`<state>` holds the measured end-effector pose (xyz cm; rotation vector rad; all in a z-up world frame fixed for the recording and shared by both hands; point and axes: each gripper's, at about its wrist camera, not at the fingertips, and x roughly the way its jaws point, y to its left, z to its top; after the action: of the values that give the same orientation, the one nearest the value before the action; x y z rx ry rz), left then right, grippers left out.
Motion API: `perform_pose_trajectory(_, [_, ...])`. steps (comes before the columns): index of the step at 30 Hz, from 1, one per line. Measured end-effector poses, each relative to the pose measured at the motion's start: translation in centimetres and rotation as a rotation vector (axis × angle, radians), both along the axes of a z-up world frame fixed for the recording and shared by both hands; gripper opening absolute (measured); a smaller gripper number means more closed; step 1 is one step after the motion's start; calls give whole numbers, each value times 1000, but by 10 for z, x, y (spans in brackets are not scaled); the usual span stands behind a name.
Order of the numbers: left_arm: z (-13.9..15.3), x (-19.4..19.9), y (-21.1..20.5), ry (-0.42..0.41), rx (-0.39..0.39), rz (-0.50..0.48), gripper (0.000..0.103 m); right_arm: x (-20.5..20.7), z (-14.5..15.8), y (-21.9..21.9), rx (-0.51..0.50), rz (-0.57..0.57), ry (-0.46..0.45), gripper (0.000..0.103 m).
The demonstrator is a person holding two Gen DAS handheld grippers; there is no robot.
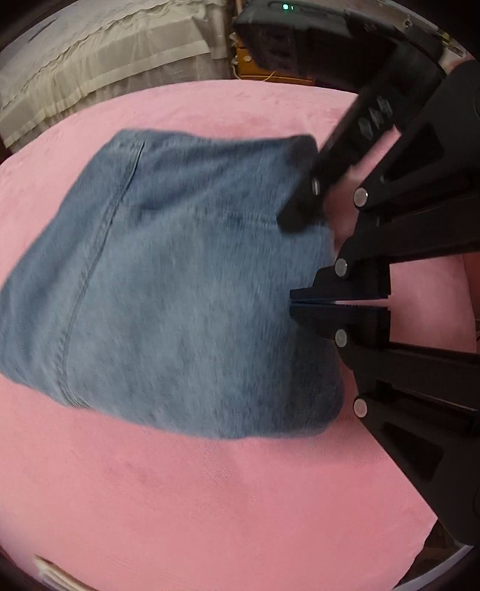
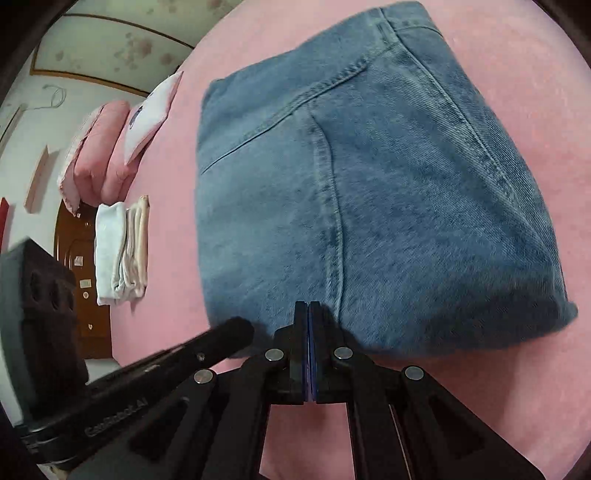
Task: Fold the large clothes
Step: 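Press the folded jacket flat with both closed tools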
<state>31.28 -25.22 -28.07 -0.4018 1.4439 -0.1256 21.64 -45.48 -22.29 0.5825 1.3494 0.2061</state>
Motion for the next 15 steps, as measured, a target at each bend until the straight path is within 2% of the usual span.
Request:
perform_pose_trajectory(1, [-4, 0, 5, 1, -13, 15, 0, 1, 1, -4, -20, -6, -1, 0])
perform_pose_trajectory(2, [-8, -1, 10, 4, -38, 37, 0, 1, 2, -8, -68, -13, 3, 0])
perform_pose_trajectory(3, [-10, -1, 14, 10, -65, 54, 0, 1, 1, -17, -160, -24, 23, 0])
perform_pose_trajectory(4, [-12, -1, 19, 17, -90, 74, 0, 6, -6, -22, -181, -34, 36, 0])
perform_pose_trajectory(6, [-14, -1, 26, 25, -115, 96, 0, 1, -10, -51, -74, -109, 61, 0])
perform_pose_trajectory(7, [-14, -1, 27, 29, -127, 96, 0, -4, -13, -66, 19, -173, 79, 0])
perform_pose_trajectory(8, [-14, -1, 30, 35, -139, 96, 0, -7, -14, -72, 59, -207, 98, 0])
perform_pose_trajectory(11, [-18, 2, 37, 63, -178, 118, 0, -11, -8, -72, 101, -270, 128, 0])
perform_pose_trajectory(13, [-20, 7, 37, 84, -184, 108, 0, -9, -2, -59, 89, -251, 99, 0])
perform_pose_trajectory(15, [-13, 13, 34, 54, -173, 91, 0, -4, 3, -48, 116, -220, 71, 0])
